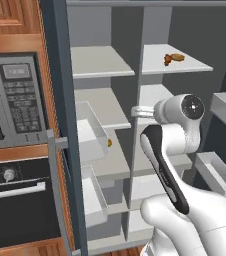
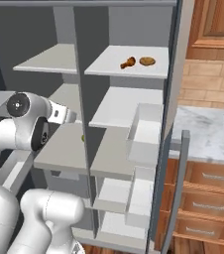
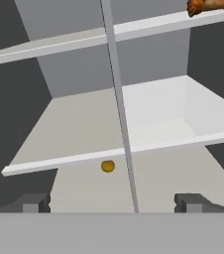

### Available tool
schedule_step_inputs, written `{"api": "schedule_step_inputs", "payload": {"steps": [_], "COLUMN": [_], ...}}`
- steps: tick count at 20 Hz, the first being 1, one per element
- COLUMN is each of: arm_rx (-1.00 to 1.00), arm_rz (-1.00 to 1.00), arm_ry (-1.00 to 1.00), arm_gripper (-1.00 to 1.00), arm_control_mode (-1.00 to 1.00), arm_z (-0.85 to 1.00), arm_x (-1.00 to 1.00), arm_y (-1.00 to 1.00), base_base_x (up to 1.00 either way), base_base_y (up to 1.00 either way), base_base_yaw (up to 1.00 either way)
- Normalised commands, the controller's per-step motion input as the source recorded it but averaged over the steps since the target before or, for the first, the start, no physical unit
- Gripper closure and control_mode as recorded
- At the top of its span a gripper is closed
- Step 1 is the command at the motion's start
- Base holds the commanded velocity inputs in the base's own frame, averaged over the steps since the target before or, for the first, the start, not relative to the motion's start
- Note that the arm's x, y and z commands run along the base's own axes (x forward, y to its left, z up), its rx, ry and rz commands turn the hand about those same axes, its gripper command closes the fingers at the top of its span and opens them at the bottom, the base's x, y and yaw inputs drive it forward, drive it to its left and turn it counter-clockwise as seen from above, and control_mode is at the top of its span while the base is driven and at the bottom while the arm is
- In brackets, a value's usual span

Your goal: Pick up the frozen chicken drumstick from the freezer, place it on any shelf in the fridge, and close the fridge and freezer doors when done.

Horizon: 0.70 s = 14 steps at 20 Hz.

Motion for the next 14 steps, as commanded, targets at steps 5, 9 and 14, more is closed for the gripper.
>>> {"api": "schedule_step_inputs", "payload": {"steps": [5,9,14], "arm_rx": [0.00,0.00,0.00], "arm_rz": [0.00,0.00,0.00], "arm_ry": [0.00,0.00,0.00], "arm_gripper": [-1.00,-1.00,-1.00], "arm_control_mode": [1.00,1.00,1.00], "arm_z": [0.00,0.00,0.00], "arm_x": [0.00,0.00,0.00], "arm_y": [0.00,0.00,0.00], "base_base_x": [-0.40,-0.26,-0.26], "base_base_y": [-0.04,-0.26,-0.29], "base_base_yaw": [0.00,0.00,0.00]}}
